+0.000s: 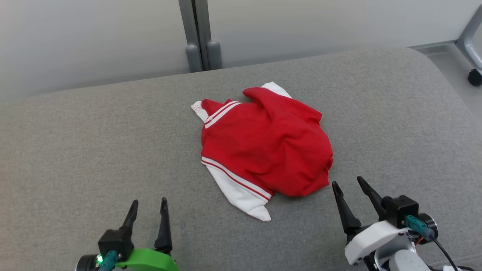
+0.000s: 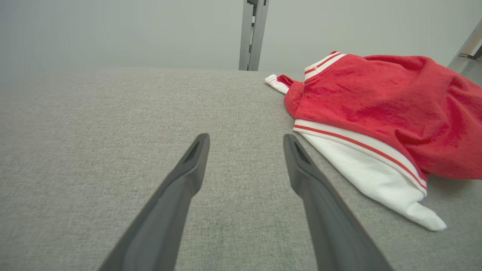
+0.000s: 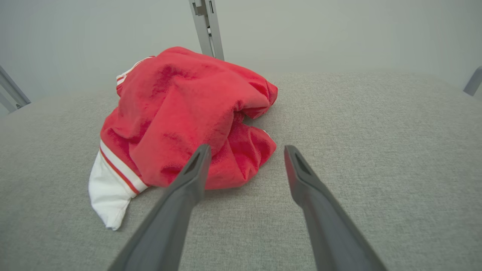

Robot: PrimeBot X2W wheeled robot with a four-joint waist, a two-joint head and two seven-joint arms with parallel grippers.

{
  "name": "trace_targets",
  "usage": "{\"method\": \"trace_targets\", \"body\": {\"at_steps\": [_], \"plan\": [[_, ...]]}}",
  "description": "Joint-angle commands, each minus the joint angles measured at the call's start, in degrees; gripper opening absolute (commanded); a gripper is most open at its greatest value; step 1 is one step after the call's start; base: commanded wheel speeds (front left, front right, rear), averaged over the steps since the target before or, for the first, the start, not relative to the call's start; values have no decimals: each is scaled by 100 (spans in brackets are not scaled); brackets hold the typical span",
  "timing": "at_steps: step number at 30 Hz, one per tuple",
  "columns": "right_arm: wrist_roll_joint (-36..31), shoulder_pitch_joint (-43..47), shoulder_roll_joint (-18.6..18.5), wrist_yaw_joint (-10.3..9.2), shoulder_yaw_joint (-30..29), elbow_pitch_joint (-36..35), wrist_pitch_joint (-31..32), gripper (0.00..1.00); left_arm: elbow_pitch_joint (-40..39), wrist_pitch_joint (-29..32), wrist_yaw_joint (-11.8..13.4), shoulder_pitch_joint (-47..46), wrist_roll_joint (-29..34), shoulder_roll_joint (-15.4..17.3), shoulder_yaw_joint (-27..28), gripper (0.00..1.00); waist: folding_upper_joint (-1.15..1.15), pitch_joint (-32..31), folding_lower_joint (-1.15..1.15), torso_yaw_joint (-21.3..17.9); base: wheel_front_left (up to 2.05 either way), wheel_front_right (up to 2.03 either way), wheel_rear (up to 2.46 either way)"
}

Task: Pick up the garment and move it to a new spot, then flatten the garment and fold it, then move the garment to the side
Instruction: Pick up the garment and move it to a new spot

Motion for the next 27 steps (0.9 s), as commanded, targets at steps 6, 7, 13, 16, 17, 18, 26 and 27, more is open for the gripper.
{"method": "trace_targets", "body": {"at_steps": [6,7,13,16,17,18,26,27], "plan": [[-4,-340,-16,-8,123,-86,-1,100,437,5,-244,-776,-214,22,-667,100,0,478,0,-335,0,0,0],[-1,-385,-17,-8,152,-97,-1,100,505,5,-266,-895,-255,23,-762,100,0,557,0,-391,0,0,0],[54,-629,-17,-8,230,-167,-1,100,1067,5,-346,-1596,-489,24,-1283,100,0,966,0,-735,0,0,0],[92,-730,-15,-8,245,-207,-1,100,1375,4,-380,-1877,-542,26,-1438,100,0,1156,0,-905,0,0,0],[102,-743,-13,-8,237,-216,-1,100,1471,5,-383,-1941,-541,27,-1478,100,0,1198,0,-941,0,0,0],[112,-760,-15,-8,231,-219,-1,100,1577,4,-390,-2008,-550,27,-1511,100,0,1254,0,-988,0,0,0],[146,-799,-17,-8,168,-193,-1,100,2429,29,-279,-2169,-635,24,-1710,100,0,1378,0,-1135,0,0,0],[144,-789,-16,-8,157,-181,-1,100,2526,51,-267,-2144,-636,23,-1737,100,0,1359,0,-1134,0,0,0]]}}
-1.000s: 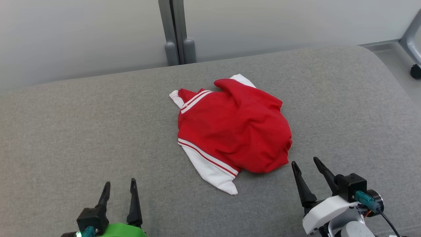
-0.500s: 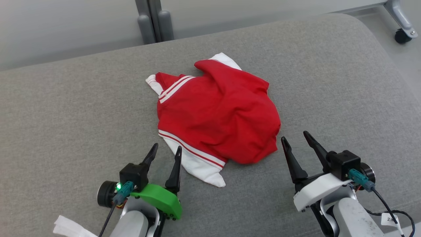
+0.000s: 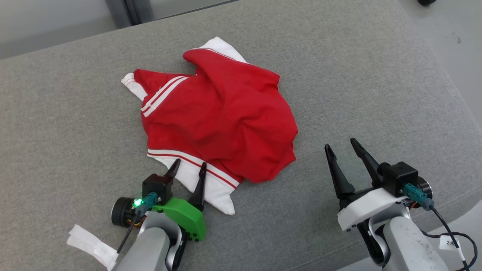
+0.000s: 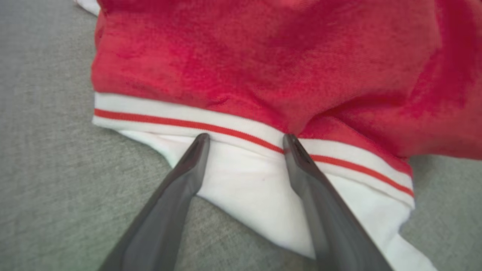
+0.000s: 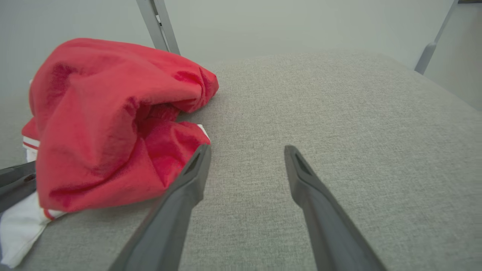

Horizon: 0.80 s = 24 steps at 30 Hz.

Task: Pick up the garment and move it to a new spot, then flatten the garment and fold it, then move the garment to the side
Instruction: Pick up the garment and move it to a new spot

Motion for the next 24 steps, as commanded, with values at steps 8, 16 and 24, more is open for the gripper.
{"method": "trace_targets", "body": {"at_steps": [8,16,24], "plan": [[-9,53,-16,-8,-67,72,-1,100,905,153,-13,221,-340,28,-439,0,0,-225,0,83,0,0,0],[-61,248,-15,-8,-147,131,-1,100,-340,64,163,42,-264,29,-133,0,0,-721,0,438,0,0,0],[-125,496,-15,-8,-286,191,-1,100,-1614,64,-82,-639,301,97,257,0,0,-1161,0,837,0,0,0]]}}
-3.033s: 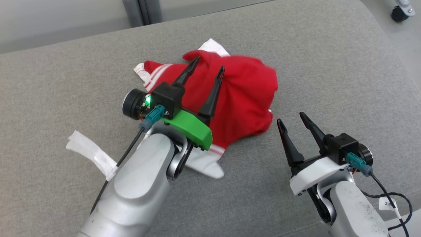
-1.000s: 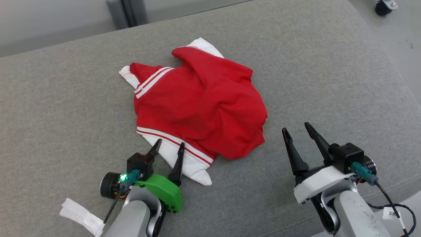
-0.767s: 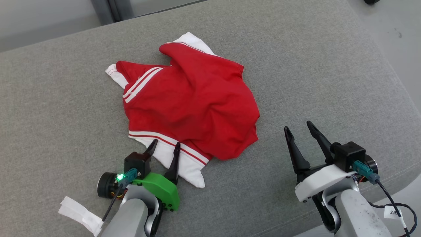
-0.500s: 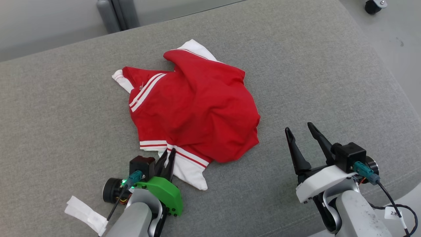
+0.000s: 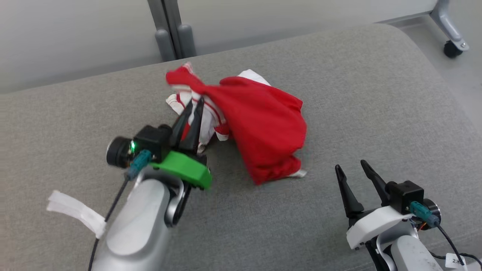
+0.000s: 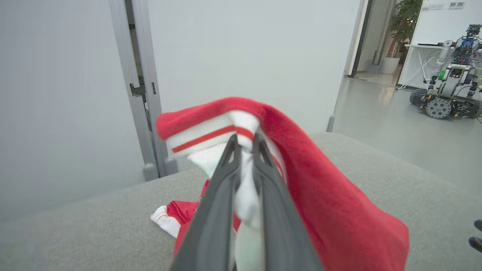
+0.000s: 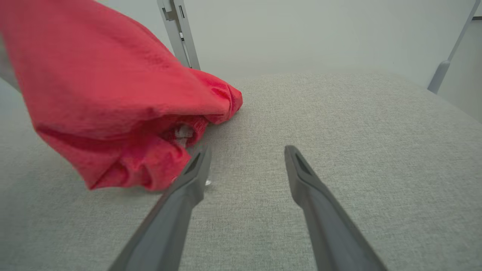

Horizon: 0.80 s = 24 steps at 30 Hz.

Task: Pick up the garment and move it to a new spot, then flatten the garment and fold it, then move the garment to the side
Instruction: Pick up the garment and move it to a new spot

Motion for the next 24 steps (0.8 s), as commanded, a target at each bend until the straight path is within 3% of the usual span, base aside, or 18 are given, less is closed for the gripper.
{"method": "trace_targets", "body": {"at_steps": [1,7,13,19,24], "plan": [[-31,100,-19,-8,-32,10,0,100,-210,-2,-56,-289,69,66,62,0,0,-271,0,297,0,0,0],[3,177,-19,-8,-41,-12,0,100,-880,-1,-185,-1587,231,173,338,0,0,-347,0,540,0,0,0],[100,171,-19,-8,-15,-34,0,100,-675,1,-191,-2637,271,594,820,0,0,-324,0,702,0,0,0],[68,174,-18,-8,-94,-76,0,100,-194,2,11,-3020,257,1291,1519,0,0,-216,0,936,0,0,0],[-43,126,-19,-8,-158,-160,0,100,104,2,296,-2753,122,1785,2209,0,0,-67,0,1231,0,0,0]]}}
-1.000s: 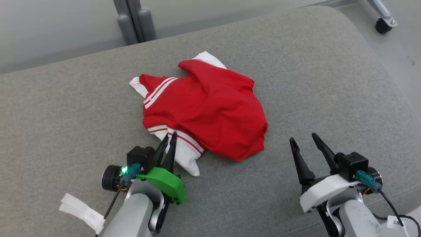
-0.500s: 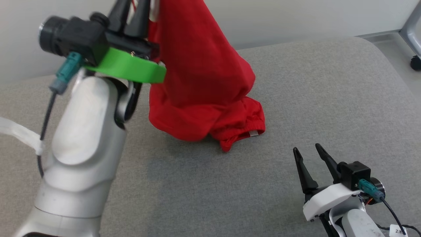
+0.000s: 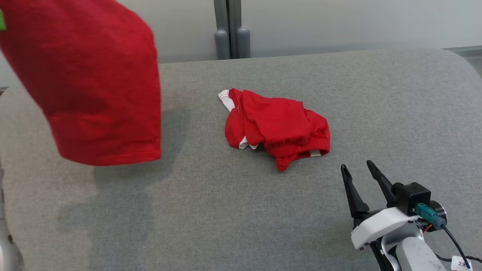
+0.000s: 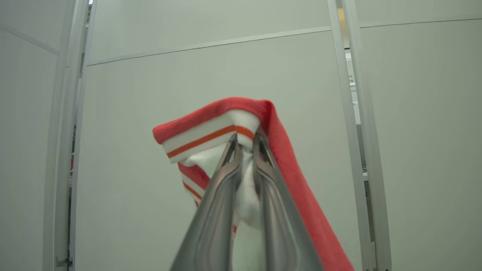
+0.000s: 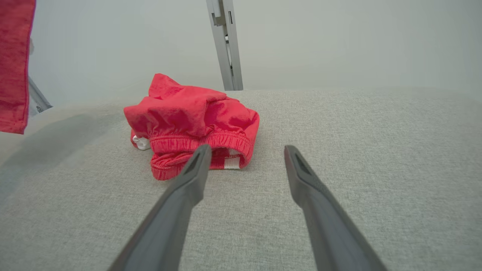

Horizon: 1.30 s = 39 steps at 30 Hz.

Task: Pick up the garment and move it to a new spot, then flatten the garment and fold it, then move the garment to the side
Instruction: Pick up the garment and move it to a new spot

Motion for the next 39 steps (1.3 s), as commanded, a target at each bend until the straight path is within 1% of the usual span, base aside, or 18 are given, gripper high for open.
{"method": "trace_targets", "body": {"at_steps": [1,4,6,11,14,18,21,23,26,28,31,34,35,37,39], "plan": [[-51,-14,-20,-8,-40,-32,-1,100,62,5,50,216,-27,91,112,0,0,133,0,226,0,0,0],[-111,-36,-19,-8,-94,-98,-1,100,179,5,122,449,-15,240,300,0,0,212,0,436,0,0,0],[-145,-71,-21,-8,-124,-131,-1,100,223,4,104,570,-59,325,425,0,0,271,0,575,0,0,0],[-225,-177,-21,-8,-78,-184,-1,100,325,4,188,746,0,251,558,0,0,413,0,836,0,0,0],[-238,-254,-21,-8,-26,-243,-1,100,381,4,290,782,77,242,628,0,0,507,0,947,0,0,0],[-252,-362,-21,-8,60,-304,-1,100,445,4,464,813,116,292,802,0,0,639,0,1043,0,0,0],[-263,-416,-35,-8,122,-335,-1,100,500,4,562,866,109,339,971,0,0,738,0,1076,0,0,0],[-259,-469,-64,-8,167,-356,-1,100,492,5,673,875,149,368,1088,0,0,814,0,1073,0,0,0],[-254,-532,-108,-8,234,-403,-1,100,342,3,839,846,190,452,1337,0,0,960,0,1051,0,0,0],[-245,-577,-145,-8,260,-427,-1,100,159,3,877,830,222,450,1473,0,0,1041,0,1036,0,0,0],[-230,-616,-183,-8,284,-434,-1,100,172,5,738,958,276,328,1448,0,0,1123,0,1016,0,0,0],[-214,-651,-214,-8,293,-426,-1,100,392,5,552,1056,243,176,1363,0,0,1179,0,990,0,0,0],[-216,-658,-209,-8,305,-430,-1,100,511,5,410,1099,187,103,1317,0,0,1198,0,976,0,0,0],[-217,-680,-210,-8,304,-440,-1,100,791,5,341,1189,145,-20,1268,0,0,1244,0,952,0,0,0],[-209,-722,-214,-8,306,-450,-1,100,1131,17,352,1327,119,-128,1239,0,0,1300,0,927,0,0,0]]}}
